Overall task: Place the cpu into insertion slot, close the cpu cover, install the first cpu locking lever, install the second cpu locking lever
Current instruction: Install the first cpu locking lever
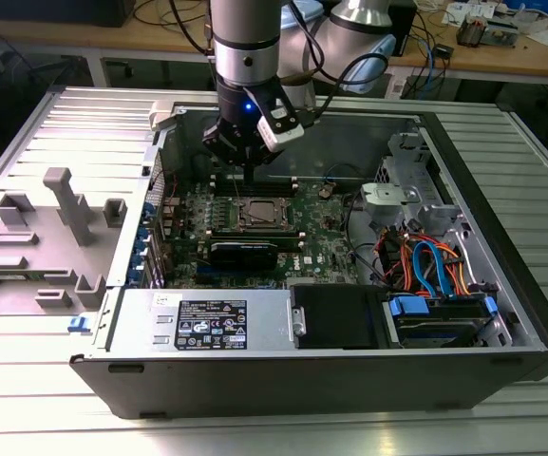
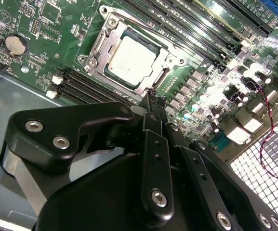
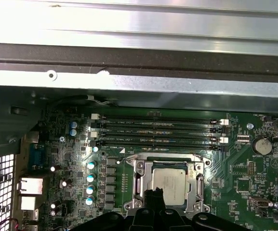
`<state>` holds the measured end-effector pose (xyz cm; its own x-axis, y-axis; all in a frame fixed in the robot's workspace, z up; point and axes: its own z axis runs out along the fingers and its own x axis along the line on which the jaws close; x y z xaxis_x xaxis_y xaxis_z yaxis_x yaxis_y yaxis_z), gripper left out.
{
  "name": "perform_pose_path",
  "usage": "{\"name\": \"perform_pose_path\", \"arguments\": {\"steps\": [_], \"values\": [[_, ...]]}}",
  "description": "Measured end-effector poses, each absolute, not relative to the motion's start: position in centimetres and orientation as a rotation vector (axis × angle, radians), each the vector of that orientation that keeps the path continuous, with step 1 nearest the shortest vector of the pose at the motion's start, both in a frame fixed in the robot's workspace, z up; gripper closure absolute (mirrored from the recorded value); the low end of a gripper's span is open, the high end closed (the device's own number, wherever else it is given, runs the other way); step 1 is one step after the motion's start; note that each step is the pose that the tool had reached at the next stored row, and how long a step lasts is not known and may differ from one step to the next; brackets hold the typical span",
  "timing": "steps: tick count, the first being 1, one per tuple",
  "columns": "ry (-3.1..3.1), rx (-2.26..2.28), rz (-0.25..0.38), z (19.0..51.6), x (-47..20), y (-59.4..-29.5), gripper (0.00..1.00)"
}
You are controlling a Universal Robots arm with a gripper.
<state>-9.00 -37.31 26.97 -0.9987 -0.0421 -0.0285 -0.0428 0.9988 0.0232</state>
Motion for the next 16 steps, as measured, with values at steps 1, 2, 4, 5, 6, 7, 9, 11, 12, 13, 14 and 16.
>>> {"name": "perform_pose_path", "arguments": {"steps": [1, 2, 4, 5, 6, 7, 9, 11, 12, 13, 14, 16], "values": [[3.113, -0.066, 0.037, 27.0, -9.0, -37.3, 0.89], [3.113, -0.066, 0.037, 27.0, -9.0, -37.3, 0.89], [3.113, -0.066, 0.037, 27.0, -9.0, -37.3, 0.89], [3.113, -0.066, 0.037, 27.0, -9.1, -37.3, 0.89], [3.113, -0.066, 0.037, 27.0, -9.2, -37.3, 0.89], [3.113, -0.066, 0.037, 27.0, -9.4, -37.3, 0.89], [3.113, -0.066, 0.037, 27.0, -9.7, -37.3, 0.89], [3.113, -0.066, 0.037, 27.0, -10.0, -37.3, 0.89], [3.113, -0.066, 0.037, 27.0, -10.1, -37.3, 0.89], [3.113, -0.066, 0.037, 27.0, -10.3, -37.3, 0.89], [3.113, -0.066, 0.037, 27.0, -10.5, -37.3, 0.89], [3.113, -0.066, 0.037, 27.0, -10.8, -37.3, 0.89]]}}
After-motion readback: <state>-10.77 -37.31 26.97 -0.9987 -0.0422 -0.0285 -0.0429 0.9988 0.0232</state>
